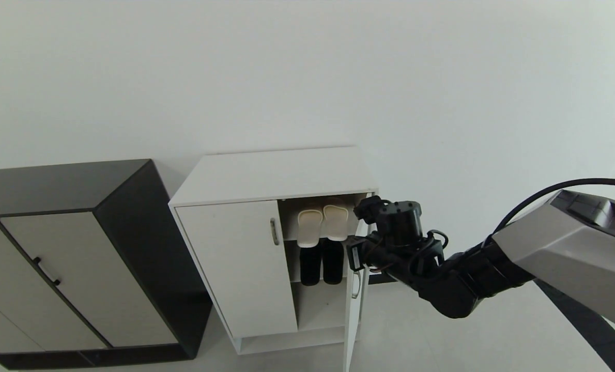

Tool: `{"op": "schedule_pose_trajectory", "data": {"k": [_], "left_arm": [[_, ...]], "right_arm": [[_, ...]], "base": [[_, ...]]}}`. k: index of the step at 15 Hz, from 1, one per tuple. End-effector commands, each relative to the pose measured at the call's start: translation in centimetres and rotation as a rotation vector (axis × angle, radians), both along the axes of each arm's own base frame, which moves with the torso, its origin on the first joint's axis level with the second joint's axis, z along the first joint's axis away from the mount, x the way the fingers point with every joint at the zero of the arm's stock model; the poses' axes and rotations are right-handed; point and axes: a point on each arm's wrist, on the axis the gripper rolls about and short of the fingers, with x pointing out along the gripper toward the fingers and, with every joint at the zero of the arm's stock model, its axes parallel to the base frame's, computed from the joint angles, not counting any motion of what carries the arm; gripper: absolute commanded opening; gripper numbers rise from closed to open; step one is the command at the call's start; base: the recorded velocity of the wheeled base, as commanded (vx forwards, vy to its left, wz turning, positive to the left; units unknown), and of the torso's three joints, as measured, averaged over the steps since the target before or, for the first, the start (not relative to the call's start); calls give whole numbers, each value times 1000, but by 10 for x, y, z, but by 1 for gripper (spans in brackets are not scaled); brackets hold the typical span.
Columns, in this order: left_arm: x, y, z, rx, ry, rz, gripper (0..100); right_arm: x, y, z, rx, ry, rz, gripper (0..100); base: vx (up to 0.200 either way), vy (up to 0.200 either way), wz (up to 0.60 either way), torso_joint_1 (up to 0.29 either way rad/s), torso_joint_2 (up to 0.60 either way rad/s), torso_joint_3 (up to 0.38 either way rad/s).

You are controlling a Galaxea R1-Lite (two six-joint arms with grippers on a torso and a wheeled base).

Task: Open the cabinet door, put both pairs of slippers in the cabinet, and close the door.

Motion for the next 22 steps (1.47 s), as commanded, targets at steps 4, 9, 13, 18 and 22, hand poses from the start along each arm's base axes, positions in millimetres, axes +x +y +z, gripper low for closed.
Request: {"op": "schedule_pose_trajectory", "data": {"k": [4, 9, 13, 18, 22], "left_arm": [[0, 0, 0, 0, 1, 0, 0], [0, 0, 0, 2, 1, 0, 0], [0, 0, 0, 0, 1, 0, 0], [0, 0, 0, 0, 1, 0, 0], [0, 0, 0, 0, 1, 0, 0]], "right_arm": [[-9, -47, 11, 69, -29, 67, 0], [-29, -73, -26, 25, 65, 181, 0], [-31, -69, -33, 17, 82, 192, 0], [-28, -59, -39, 13, 85, 210, 0], [-19, -47, -42, 20, 68, 223, 0]], "base": [[0, 0, 0, 0, 0, 0], [160, 0, 0, -2, -2, 5], [200, 0, 0, 7, 5, 2], [0, 0, 0, 0, 0, 0], [0, 0, 0, 0, 0, 0]]}}
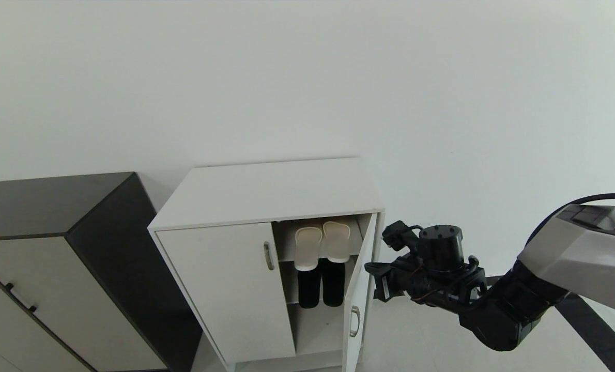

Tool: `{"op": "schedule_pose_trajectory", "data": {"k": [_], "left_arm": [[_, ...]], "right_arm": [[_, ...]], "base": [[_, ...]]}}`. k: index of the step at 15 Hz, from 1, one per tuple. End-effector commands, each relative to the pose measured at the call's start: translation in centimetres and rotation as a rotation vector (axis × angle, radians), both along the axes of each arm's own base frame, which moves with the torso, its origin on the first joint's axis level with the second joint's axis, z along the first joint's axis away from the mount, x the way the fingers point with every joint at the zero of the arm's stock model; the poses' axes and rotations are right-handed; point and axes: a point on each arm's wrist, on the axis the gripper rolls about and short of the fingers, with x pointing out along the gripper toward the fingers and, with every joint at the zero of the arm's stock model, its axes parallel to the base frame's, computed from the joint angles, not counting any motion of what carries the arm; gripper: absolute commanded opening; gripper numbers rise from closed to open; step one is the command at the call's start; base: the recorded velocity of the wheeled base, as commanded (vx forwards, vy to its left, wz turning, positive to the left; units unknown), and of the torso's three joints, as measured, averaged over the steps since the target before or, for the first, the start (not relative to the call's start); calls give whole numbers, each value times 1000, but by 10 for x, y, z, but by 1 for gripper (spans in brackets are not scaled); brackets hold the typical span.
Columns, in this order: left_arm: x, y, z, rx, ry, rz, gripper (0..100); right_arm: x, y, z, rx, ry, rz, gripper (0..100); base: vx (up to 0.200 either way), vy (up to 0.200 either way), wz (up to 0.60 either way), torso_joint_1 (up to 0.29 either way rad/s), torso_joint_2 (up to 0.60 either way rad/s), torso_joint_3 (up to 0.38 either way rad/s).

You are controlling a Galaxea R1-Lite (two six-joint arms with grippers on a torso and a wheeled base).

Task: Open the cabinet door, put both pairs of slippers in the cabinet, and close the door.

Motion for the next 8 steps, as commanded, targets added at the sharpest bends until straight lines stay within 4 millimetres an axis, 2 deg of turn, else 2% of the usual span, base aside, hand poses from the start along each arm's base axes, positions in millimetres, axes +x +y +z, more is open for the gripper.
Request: {"op": "schedule_pose_trajectory", "data": {"k": [1, 8], "left_arm": [[0, 0, 0, 0, 1, 0, 0], [0, 0, 0, 0, 1, 0, 0]], "right_arm": [[7, 6, -5, 2, -2, 3, 0], [35, 24, -23, 14, -23, -3, 0]], "base": [[0, 0, 0, 0, 0, 0], [0, 0, 0, 0, 0, 0]]}}
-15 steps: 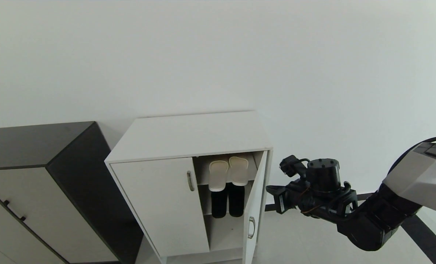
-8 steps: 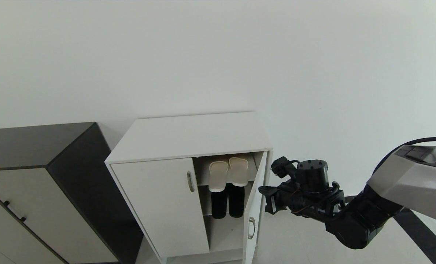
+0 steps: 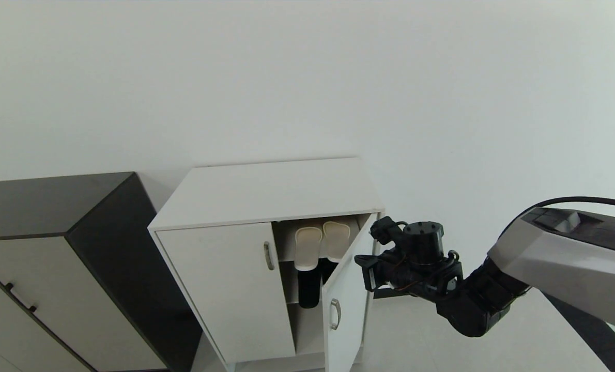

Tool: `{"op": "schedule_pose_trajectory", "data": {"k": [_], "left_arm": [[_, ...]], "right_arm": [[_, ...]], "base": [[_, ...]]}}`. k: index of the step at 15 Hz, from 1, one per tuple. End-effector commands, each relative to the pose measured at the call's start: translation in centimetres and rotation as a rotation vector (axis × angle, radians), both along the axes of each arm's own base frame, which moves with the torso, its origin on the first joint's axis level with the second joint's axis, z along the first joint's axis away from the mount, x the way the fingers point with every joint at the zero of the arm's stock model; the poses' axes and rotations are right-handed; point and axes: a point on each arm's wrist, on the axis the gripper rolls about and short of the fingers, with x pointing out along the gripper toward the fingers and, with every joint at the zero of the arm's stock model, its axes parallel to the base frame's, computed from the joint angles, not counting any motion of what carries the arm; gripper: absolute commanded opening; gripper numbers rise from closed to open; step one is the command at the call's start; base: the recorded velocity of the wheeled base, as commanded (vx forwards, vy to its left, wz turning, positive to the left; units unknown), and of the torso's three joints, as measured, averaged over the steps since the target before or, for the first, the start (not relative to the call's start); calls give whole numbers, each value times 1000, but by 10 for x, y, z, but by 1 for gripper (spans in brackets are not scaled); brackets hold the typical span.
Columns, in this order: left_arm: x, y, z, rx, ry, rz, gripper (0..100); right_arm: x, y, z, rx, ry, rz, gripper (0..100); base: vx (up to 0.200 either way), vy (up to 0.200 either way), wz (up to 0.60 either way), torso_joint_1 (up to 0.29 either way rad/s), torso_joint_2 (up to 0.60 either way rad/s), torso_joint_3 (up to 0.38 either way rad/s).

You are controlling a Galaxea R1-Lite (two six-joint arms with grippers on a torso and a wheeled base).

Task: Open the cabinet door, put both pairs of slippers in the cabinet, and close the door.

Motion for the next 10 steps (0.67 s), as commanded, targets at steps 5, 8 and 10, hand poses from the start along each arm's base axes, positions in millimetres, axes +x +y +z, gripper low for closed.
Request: {"op": "schedule_pose_trajectory", "data": {"k": [5, 8, 10], "left_arm": [[0, 0, 0, 0, 1, 0, 0], [0, 0, 0, 0, 1, 0, 0], [0, 0, 0, 0, 1, 0, 0]], "right_arm": [[38, 4, -15, 12, -22, -42, 0], [55, 3, -17, 18, -38, -84, 0], [66, 3, -18, 26, -60, -112, 0]], "base": [[0, 0, 0, 0, 0, 0], [0, 0, 0, 0, 0, 0], [0, 0, 0, 0, 0, 0]]}}
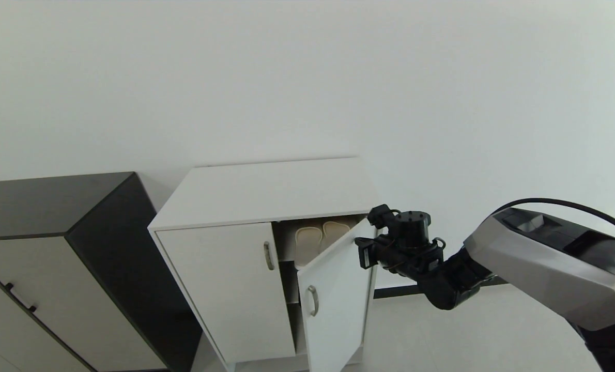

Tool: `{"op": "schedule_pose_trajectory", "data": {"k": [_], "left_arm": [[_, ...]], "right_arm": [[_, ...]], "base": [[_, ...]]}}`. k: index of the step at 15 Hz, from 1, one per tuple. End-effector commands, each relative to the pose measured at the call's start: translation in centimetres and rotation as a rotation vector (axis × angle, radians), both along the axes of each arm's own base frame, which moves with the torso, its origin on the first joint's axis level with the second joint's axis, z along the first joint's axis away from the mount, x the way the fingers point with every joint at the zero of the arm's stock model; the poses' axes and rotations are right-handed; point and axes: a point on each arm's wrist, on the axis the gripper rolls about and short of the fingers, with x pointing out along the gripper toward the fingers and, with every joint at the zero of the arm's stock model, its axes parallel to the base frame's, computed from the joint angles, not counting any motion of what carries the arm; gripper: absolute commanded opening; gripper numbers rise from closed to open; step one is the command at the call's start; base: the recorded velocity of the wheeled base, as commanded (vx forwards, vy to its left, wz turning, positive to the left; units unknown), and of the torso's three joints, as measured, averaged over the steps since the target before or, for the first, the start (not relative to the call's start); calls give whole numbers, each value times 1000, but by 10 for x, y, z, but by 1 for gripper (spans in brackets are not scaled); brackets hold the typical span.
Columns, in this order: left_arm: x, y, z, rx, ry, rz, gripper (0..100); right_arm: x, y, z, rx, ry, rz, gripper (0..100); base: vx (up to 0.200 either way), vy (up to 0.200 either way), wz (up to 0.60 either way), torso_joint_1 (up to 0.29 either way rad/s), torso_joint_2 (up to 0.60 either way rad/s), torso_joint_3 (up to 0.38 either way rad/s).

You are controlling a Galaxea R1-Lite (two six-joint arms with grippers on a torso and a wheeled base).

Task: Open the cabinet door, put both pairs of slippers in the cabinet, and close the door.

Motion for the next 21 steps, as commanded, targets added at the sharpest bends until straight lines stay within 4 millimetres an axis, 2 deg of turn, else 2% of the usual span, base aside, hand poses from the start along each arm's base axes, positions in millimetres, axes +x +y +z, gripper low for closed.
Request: {"op": "schedule_pose_trajectory", "data": {"k": [1, 6, 8, 21], "left_arm": [[0, 0, 0, 0, 1, 0, 0], [0, 0, 0, -1, 1, 0, 0], [0, 0, 0, -1, 1, 2, 0], [0, 0, 0, -3, 1, 2, 0]], "right_arm": [[9, 0, -7, 3, -3, -12, 0], [34, 2, -9, 21, -53, -66, 0], [37, 1, -7, 16, -45, -72, 0], [38, -3, -9, 8, -41, -79, 0]], "base": [[0, 0, 0, 0, 0, 0], [0, 0, 0, 0, 0, 0], [0, 0, 0, 0, 0, 0], [0, 0, 0, 0, 0, 0]]}}
